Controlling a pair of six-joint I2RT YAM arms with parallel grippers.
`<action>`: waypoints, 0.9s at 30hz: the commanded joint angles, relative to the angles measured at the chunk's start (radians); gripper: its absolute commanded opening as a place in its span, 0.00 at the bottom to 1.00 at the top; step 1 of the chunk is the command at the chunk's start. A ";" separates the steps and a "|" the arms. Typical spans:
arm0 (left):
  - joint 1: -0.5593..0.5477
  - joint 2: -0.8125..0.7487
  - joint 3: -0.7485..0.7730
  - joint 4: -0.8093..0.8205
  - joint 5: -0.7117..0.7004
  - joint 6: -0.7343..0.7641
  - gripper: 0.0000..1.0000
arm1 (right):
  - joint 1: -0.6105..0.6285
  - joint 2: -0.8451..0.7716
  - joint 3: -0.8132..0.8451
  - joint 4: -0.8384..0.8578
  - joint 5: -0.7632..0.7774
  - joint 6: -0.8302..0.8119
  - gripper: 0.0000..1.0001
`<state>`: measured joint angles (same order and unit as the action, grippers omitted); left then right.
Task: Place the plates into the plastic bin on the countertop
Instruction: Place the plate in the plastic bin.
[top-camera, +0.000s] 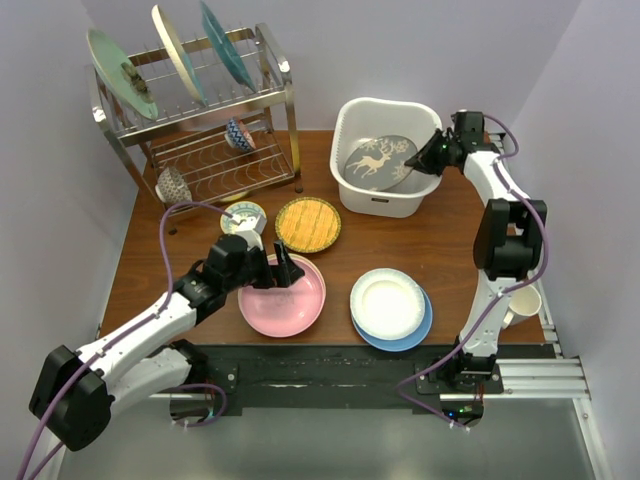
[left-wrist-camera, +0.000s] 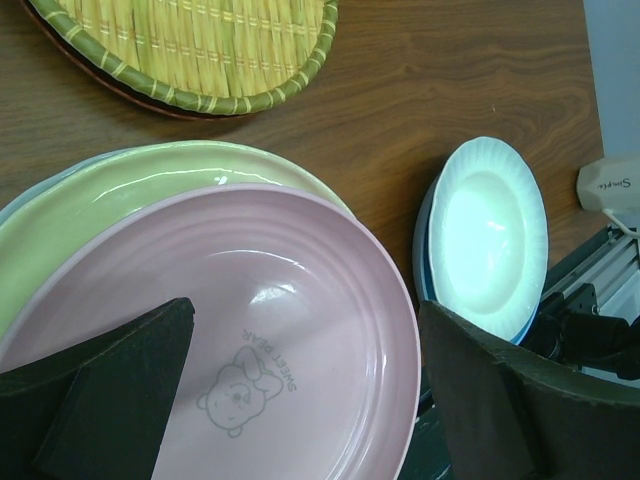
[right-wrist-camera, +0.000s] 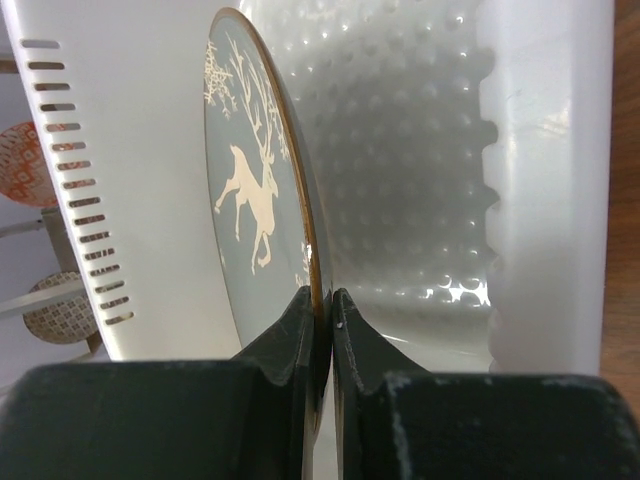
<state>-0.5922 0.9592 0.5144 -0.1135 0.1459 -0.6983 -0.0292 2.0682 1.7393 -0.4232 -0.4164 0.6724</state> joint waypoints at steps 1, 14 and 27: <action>-0.008 -0.014 0.001 0.040 0.014 -0.010 0.99 | 0.014 -0.019 0.094 0.011 -0.027 -0.020 0.10; -0.008 -0.031 0.001 0.002 0.006 0.002 0.99 | 0.022 0.018 0.147 -0.106 0.007 -0.105 0.35; -0.008 -0.019 0.018 -0.006 0.006 0.016 0.99 | 0.022 0.041 0.187 -0.163 0.002 -0.131 0.40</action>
<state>-0.5922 0.9459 0.5129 -0.1295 0.1455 -0.6960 -0.0143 2.1086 1.8664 -0.5892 -0.3824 0.5545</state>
